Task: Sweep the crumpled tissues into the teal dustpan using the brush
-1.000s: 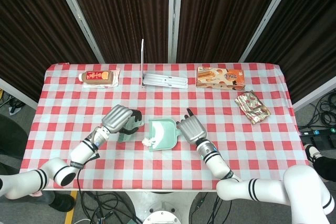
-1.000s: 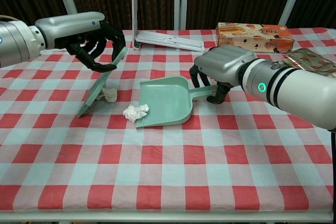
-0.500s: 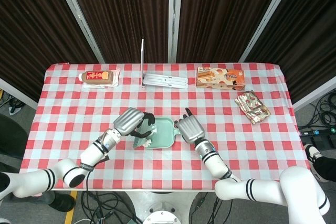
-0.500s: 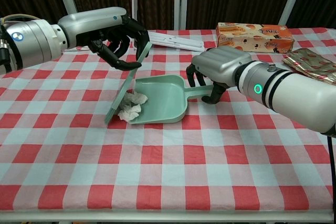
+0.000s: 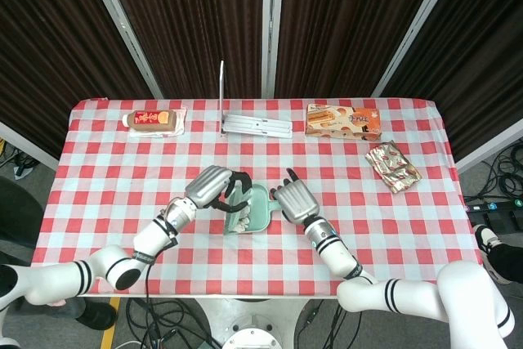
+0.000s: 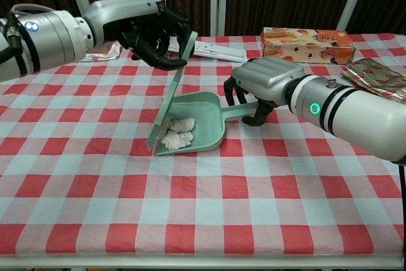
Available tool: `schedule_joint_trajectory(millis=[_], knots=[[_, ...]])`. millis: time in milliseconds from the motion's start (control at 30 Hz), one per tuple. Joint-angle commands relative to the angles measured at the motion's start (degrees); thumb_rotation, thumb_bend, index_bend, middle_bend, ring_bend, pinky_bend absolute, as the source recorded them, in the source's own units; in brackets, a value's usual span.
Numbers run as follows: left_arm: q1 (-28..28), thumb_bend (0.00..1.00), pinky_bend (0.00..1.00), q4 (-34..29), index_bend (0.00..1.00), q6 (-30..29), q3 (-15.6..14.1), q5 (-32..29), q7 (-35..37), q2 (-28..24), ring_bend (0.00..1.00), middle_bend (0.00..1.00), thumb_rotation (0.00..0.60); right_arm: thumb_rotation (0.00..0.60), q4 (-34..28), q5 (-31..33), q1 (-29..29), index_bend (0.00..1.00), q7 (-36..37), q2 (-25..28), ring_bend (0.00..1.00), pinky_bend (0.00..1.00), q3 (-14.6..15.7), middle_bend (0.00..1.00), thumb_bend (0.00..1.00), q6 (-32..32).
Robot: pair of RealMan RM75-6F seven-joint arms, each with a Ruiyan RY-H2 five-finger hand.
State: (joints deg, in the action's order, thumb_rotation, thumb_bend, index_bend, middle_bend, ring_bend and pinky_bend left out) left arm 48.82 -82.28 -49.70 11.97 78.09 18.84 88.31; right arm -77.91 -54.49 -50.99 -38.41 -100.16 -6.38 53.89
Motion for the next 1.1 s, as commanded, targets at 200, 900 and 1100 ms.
schedule_joint_trajectory(millis=[200, 900, 1100], knots=[[-4.3, 0.45, 0.83, -3.0, 0.55, -4.2, -1.0, -3.8, -6.4, -3.8, 0.7, 0.56, 0.6, 0.6, 0.1, -0.9, 0.5, 0.71, 0.2, 0.4, 0.31, 0.1, 0.3, 0.63, 0.4, -0.1], [-1.1, 0.45, 0.84, -1.2, 0.55, -3.5, 2.0, -7.5, -12.0, 7.3, 0.69, 0.56, 0.6, 0.6, 0.1, -0.2, 0.5, 0.73, -2.0, -2.3, 0.32, 0.1, -1.3, 0.64, 0.4, 1.3], [-0.4, 0.45, 0.85, -0.9, 0.55, -1.6, 4.3, -10.3, -8.7, 8.6, 0.69, 0.56, 0.6, 0.6, 0.2, -0.1, 0.4, 0.73, -1.9, -2.8, 0.32, 0.1, -1.7, 0.64, 0.41, 1.2]])
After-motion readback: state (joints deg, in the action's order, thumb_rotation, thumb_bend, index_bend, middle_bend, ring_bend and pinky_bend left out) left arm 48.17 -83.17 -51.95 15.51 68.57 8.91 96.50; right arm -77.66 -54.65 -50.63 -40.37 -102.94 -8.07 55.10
